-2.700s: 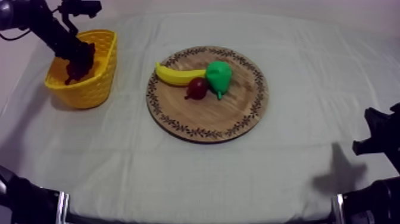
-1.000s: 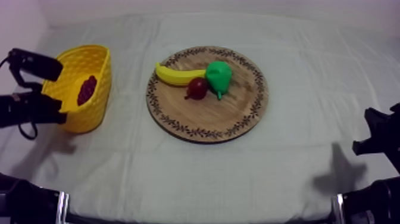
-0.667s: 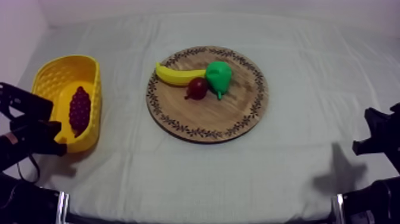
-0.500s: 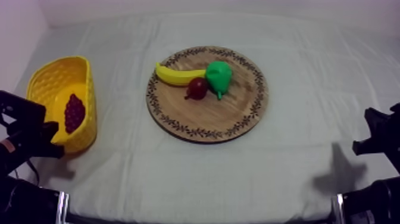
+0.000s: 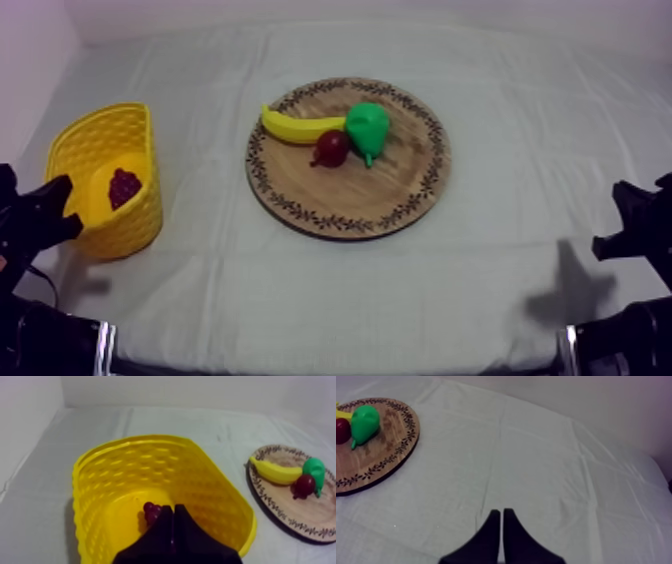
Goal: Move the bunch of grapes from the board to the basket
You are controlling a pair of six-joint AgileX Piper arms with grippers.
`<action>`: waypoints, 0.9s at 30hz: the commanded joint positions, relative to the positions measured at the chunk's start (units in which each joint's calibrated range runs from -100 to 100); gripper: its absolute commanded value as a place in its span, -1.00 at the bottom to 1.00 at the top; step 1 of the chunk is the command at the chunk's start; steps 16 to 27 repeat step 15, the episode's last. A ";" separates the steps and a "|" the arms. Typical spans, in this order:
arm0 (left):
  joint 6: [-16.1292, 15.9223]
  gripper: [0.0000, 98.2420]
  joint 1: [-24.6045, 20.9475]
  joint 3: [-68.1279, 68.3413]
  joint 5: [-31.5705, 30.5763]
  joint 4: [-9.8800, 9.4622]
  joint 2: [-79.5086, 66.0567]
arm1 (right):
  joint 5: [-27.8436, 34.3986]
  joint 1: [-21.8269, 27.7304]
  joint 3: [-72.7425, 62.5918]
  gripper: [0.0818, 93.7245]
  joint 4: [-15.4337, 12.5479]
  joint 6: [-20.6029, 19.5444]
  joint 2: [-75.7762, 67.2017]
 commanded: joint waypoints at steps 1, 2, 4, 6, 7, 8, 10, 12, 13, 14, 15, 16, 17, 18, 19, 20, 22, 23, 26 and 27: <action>0.93 -1.00 0.14 0.04 -0.11 -0.05 -1.93 | -0.02 0.00 -0.01 -0.99 -0.01 0.01 0.02; 1.07 -1.00 0.20 0.04 -0.11 -0.06 -2.75 | -0.02 0.00 -0.01 -0.99 -0.01 0.01 0.02; 1.27 -1.00 0.31 0.10 0.08 -0.13 -3.73 | -0.02 0.00 -0.01 -0.99 -0.01 0.01 0.02; 1.45 -1.00 0.11 0.12 0.19 -0.16 -4.21 | -0.02 0.00 -0.01 -0.99 -0.01 -0.01 0.02; 1.53 -1.00 -0.10 0.13 0.22 -0.17 -4.34 | -0.02 0.00 -0.01 -0.99 -0.01 0.00 0.02; 1.59 -1.00 -0.36 0.14 0.25 -0.17 -4.44 | -0.02 0.00 -0.01 -0.99 -0.01 0.00 0.02; 1.59 -1.00 -0.74 0.15 0.27 -0.18 -4.56 | -0.02 0.00 -0.01 -0.99 -0.01 -0.01 0.02; 1.61 -1.00 -0.96 0.15 0.29 -0.18 -4.61 | -0.02 0.00 -0.01 -0.99 -0.01 -0.01 0.02; 1.64 -1.00 -1.03 0.15 0.29 -0.19 -4.63 | -0.02 0.00 -0.01 -0.99 -0.01 0.00 0.02; 1.67 -1.00 -1.07 0.15 0.29 -0.19 -4.64 | -0.02 0.00 -0.01 -0.99 -0.01 0.00 0.02; 1.69 -1.00 -1.10 0.15 0.29 -0.19 -4.65 | -0.02 0.00 -0.01 -0.99 -0.01 -0.01 0.02; 1.69 -1.00 -1.10 0.15 0.29 -0.19 -4.65 | -0.02 0.00 -0.01 -0.99 -0.01 -0.01 0.02; 1.69 -1.00 -1.10 0.15 0.29 -0.19 -4.65 | -0.02 0.00 -0.01 -0.99 -0.01 -0.01 0.02; 1.69 -1.00 -1.10 0.15 0.29 -0.19 -4.65 | -0.02 0.00 -0.01 -0.99 -0.01 -0.01 0.02; 1.69 -1.00 -1.10 0.15 0.29 -0.19 -4.65 | -0.02 0.00 -0.01 -0.99 -0.01 -0.01 0.02; 1.69 -1.00 -1.10 0.15 0.29 -0.19 -4.65 | -0.02 0.00 -0.01 -0.99 -0.01 -0.01 0.02; 1.69 -1.00 -1.10 0.15 0.29 -0.19 -4.65 | -0.02 0.00 -0.01 -0.99 -0.01 -0.01 0.02; 1.69 -1.00 -1.10 0.15 0.29 -0.19 -4.65 | -0.02 0.00 -0.01 -0.99 -0.01 -0.01 0.02; 1.69 -1.00 -1.10 0.15 0.29 -0.19 -4.65 | -0.02 0.00 -0.01 -0.99 -0.01 -0.01 0.02; 1.69 -1.00 -1.10 0.15 0.29 -0.19 -4.65 | -0.02 0.00 -0.01 -0.99 -0.01 -0.01 0.02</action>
